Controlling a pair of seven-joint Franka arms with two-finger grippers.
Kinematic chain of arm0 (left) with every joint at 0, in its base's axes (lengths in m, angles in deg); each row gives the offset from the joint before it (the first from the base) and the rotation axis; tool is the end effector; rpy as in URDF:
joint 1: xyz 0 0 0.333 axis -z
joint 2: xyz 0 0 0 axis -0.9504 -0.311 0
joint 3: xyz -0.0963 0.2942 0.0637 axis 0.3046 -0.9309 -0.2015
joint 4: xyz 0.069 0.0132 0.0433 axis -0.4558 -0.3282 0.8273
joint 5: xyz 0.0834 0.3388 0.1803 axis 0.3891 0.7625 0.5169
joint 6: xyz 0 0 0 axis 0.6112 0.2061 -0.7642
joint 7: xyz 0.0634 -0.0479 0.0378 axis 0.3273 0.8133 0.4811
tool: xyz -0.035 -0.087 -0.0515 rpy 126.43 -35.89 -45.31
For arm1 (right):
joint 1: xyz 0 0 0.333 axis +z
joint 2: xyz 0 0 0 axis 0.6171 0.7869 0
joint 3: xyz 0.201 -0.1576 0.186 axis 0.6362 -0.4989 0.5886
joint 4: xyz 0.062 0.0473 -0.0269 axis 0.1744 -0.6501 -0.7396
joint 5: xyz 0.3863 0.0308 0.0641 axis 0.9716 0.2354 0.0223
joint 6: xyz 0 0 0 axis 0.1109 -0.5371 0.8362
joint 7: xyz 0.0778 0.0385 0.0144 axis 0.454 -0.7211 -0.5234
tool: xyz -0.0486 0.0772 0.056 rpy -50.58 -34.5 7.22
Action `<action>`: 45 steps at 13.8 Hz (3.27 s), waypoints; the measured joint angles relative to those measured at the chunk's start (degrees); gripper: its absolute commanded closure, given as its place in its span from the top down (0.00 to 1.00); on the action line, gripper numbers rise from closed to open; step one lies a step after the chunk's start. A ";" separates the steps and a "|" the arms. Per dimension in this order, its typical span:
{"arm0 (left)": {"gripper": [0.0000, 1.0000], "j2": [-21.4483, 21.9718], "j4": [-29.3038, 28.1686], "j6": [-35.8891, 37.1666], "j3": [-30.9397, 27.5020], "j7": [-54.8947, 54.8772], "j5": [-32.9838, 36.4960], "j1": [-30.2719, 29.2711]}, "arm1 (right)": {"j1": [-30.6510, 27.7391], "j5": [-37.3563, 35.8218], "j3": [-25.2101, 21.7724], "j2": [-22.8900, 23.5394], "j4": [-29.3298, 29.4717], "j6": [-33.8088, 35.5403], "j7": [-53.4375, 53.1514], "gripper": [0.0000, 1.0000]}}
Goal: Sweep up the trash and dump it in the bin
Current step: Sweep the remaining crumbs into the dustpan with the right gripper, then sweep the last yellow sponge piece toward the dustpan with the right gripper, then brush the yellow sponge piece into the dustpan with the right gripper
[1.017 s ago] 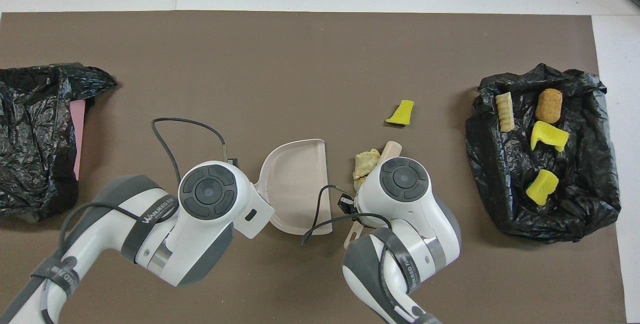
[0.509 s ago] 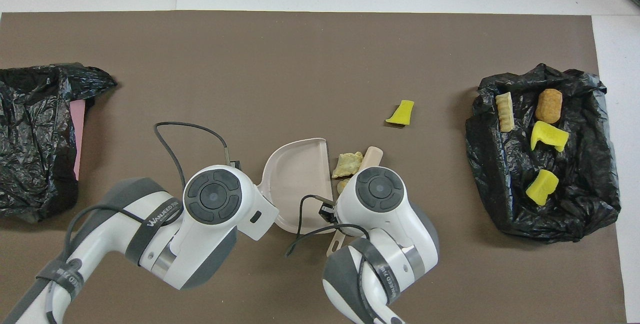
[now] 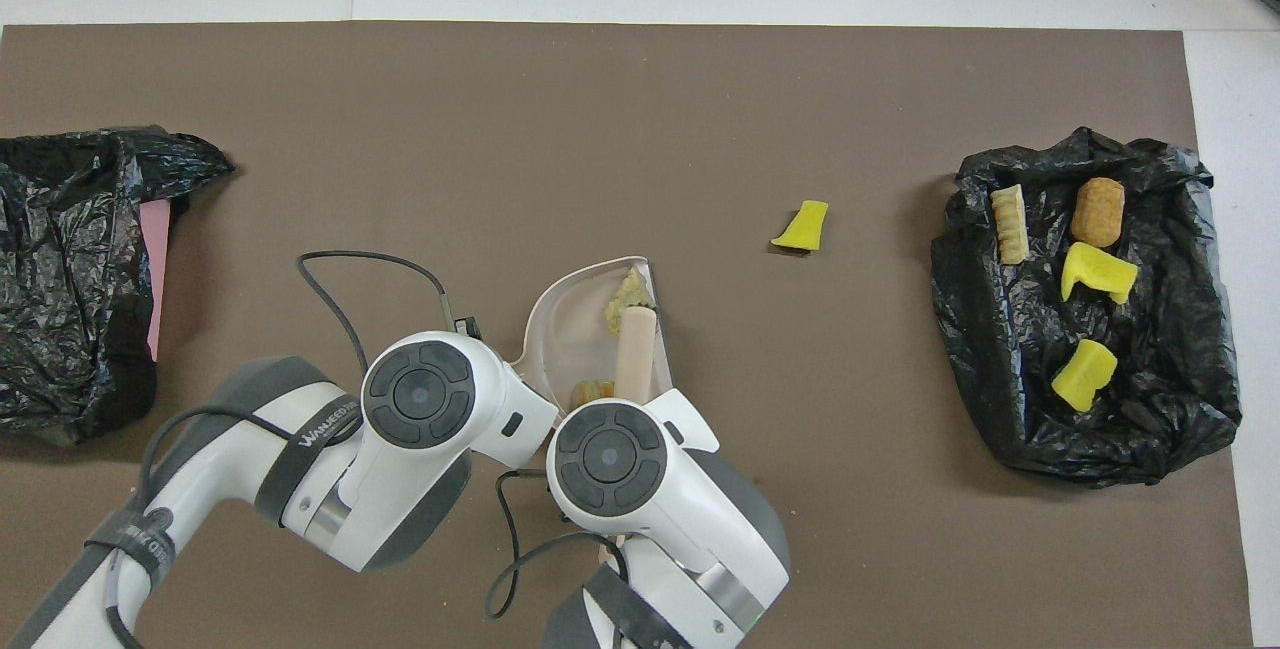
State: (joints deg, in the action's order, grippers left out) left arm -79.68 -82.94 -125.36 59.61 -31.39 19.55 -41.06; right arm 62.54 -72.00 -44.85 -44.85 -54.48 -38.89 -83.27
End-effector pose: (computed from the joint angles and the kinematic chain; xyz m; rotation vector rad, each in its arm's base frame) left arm 0.4430 -0.2815 0.3558 -2.2993 1.9899 0.0094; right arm 0.3981 0.4070 0.3813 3.0848 -0.2317 -0.2774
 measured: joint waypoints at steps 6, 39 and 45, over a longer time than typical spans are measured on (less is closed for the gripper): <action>0.00 -0.15 0.01 -0.21 -0.23 0.40 -0.07 -1.15 | -11.12 -13.05 -0.50 5.94 10.02 11.39 16.86 0.00; 0.00 -2.35 2.60 1.52 -0.26 -7.67 -4.27 -7.23 | -4.53 -3.06 0.00 12.73 19.77 22.37 18.62 0.00; 0.00 -2.75 5.37 1.89 -0.53 -18.08 -9.16 -13.42 | -4.01 -0.57 0.13 7.92 19.50 26.09 11.95 0.00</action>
State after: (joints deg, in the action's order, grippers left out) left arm -82.43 -77.57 -123.47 59.08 -49.47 10.39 -54.48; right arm 58.54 -72.57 -44.72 -36.93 -34.98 -12.80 -71.33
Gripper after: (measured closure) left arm 0.674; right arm 0.744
